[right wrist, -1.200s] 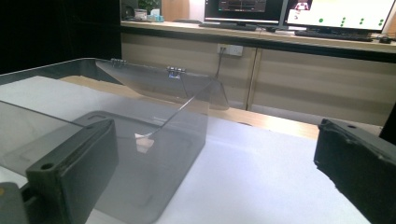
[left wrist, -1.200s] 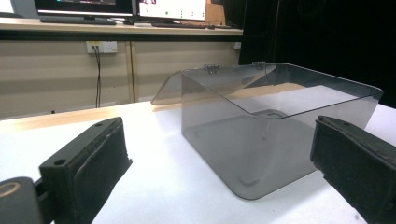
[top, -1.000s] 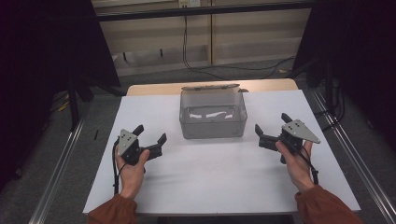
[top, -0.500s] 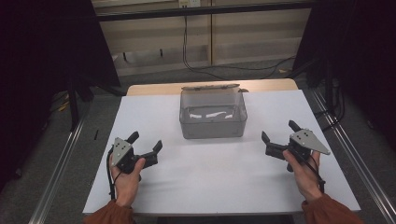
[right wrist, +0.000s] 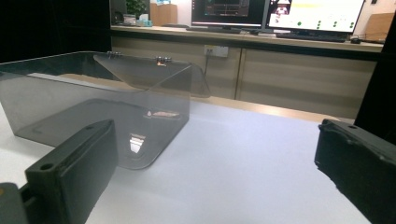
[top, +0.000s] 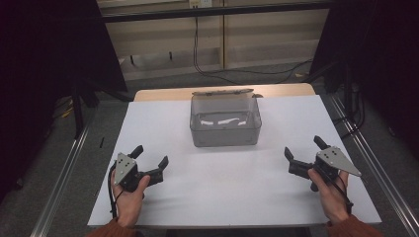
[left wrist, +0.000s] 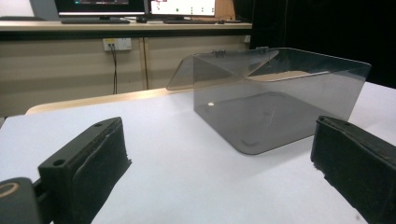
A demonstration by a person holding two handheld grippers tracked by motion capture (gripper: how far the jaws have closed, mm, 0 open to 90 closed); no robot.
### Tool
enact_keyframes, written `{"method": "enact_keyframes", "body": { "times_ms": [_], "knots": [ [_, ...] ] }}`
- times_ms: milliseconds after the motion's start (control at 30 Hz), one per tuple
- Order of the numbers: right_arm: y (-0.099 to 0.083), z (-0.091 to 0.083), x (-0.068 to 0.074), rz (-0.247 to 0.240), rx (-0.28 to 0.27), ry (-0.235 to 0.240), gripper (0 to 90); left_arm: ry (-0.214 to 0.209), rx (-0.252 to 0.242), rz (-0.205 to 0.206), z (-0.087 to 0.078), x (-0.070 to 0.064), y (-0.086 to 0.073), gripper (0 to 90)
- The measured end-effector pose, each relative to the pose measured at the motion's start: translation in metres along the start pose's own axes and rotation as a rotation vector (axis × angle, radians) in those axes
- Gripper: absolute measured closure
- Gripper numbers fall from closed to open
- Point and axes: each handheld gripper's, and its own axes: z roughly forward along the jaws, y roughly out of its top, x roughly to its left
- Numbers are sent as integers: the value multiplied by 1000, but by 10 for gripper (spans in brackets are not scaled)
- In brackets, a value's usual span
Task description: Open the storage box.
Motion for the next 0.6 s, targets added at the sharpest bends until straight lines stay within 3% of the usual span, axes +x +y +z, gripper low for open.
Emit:
{"method": "enact_keyframes", "body": {
  "times_ms": [167, 433, 500, 600],
  "knots": [
    [-5, -11, -3, -6, 12, -12, 0, 13, 8, 26, -5, 0, -4, 33],
    [-16, -33, -5, 8, 30, -21, 0, 27, 13, 1, -15, -2, -7, 33],
    [-18, -40, -5, -1, 20, -23, 0, 32, 19, 24, -17, -4, -8, 33],
    [-19, -42, -5, 35, 27, -10, 0, 39, 14, 18, -16, -4, -7, 33]
  ]
}}
